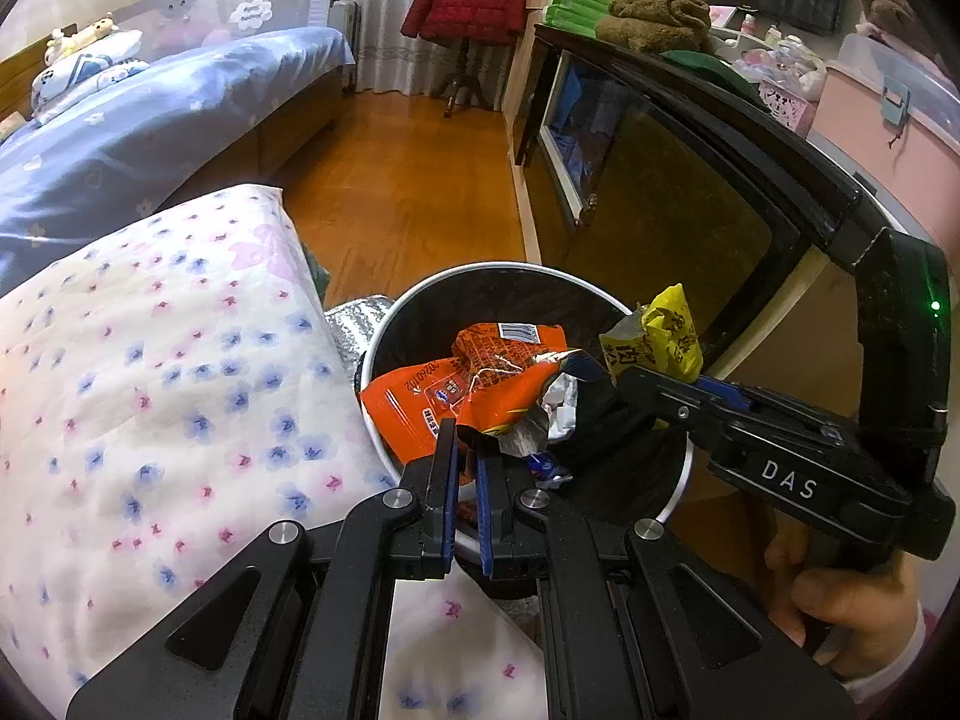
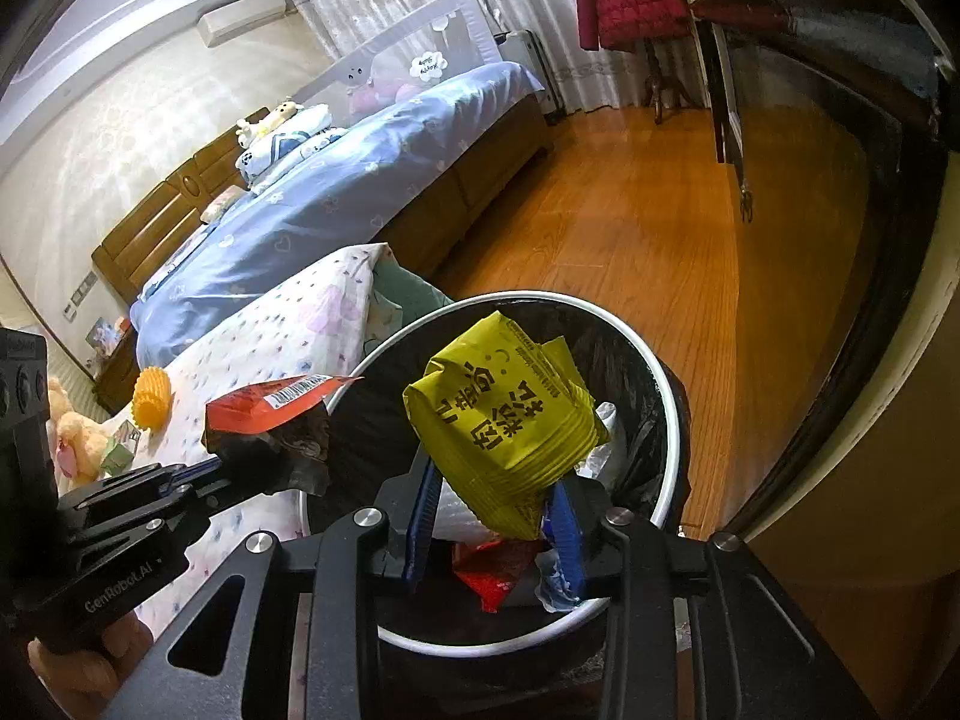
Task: Collect trash
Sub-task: 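Lower both tools over the bin and open them to drop the packet and wrapper, then move both open tools back toward the remaining trash on the bed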
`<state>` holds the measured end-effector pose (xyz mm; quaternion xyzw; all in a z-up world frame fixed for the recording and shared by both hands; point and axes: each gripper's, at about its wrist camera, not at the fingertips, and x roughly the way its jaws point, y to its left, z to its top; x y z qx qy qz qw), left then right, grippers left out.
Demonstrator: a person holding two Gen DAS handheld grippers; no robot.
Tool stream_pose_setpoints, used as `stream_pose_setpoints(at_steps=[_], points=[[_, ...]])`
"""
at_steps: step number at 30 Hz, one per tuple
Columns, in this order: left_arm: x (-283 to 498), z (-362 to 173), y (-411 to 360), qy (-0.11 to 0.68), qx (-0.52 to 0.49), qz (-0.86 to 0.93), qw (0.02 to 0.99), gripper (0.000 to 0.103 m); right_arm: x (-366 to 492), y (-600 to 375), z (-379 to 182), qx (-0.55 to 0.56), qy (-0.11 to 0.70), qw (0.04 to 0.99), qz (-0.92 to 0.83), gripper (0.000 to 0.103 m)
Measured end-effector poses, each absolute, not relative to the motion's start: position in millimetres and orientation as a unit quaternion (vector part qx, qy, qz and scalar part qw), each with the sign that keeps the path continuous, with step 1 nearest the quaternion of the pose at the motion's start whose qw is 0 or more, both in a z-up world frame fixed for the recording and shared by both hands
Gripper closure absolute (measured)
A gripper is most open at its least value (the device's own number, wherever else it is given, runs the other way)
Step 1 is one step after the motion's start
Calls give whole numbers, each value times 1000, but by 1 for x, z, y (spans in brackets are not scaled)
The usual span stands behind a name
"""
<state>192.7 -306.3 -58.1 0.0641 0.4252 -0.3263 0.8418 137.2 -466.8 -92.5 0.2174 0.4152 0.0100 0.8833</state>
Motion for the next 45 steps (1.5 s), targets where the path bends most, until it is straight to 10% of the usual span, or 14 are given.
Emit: stream_pose_setpoints(at_steps=[9, 13, 24, 45], points=[[197, -60, -307, 436, 58, -329, 836, 95, 141, -469, -92, 215, 420, 882, 10, 65], [195, -56, -302, 433, 51, -328, 838, 65, 141, -471, -93, 223, 422, 879, 5, 34], [178, -51, -225, 415, 9, -280, 865, 39, 131, -450, -79, 221, 401, 889, 18, 32], [159, -55, -25, 388, -46, -81, 917, 28, 147, -293, -53, 174, 396, 888, 159, 24]])
